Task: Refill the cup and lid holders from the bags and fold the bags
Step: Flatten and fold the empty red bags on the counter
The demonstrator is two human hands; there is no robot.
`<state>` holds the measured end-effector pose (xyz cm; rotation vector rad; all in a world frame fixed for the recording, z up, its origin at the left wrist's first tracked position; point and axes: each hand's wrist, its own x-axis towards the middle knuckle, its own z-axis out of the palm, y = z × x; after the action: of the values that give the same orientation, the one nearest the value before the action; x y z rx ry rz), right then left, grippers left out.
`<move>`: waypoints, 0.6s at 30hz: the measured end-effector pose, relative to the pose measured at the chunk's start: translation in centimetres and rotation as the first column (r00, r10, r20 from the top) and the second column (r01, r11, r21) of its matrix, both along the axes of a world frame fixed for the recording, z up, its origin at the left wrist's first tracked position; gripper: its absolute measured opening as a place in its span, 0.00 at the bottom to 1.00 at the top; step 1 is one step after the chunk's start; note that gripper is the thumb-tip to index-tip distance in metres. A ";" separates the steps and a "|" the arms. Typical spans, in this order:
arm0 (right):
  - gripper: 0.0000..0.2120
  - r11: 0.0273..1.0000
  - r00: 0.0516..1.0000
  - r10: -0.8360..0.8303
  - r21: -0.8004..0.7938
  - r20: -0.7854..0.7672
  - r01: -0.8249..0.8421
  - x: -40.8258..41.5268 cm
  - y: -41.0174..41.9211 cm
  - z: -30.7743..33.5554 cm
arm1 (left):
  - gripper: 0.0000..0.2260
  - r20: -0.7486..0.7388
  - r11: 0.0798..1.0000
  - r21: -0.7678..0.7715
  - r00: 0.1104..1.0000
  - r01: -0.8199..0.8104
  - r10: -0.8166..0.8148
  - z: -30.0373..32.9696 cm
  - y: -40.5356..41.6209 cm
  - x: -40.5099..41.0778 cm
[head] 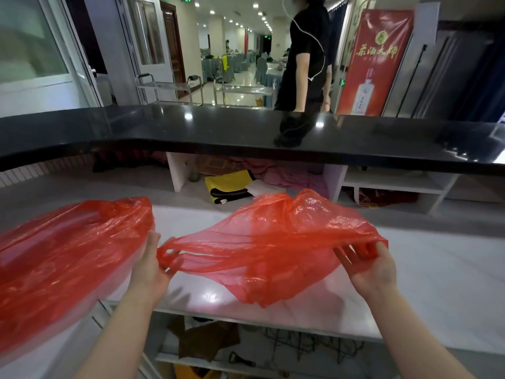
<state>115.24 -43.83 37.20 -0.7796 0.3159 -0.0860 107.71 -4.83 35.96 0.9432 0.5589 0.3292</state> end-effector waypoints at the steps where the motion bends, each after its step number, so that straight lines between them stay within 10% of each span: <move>1: 0.13 1.000 1.000 0.000 0.008 0.014 0.000 0.3 0.2 0.3 | 0.33 0.033 1.000 0.000 0.999 -0.013 0.013 0.1 0.2 0.1; 10: 0.10 0.974 0.984 -0.068 0.226 0.162 0.030 2.2 3.5 4.5 | 0.21 0.150 0.777 0.606 0.984 -0.170 0.098 2.5 -0.2 0.9; 18: 0.10 0.976 0.950 0.021 0.201 0.311 -0.088 1.1 10.6 8.5 | 0.15 -0.004 0.148 0.986 0.895 0.079 -0.446 7.8 -6.9 0.6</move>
<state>116.33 -33.25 45.71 -0.5510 0.0055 -0.1177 108.27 -11.68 43.74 2.2251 -0.2585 0.5009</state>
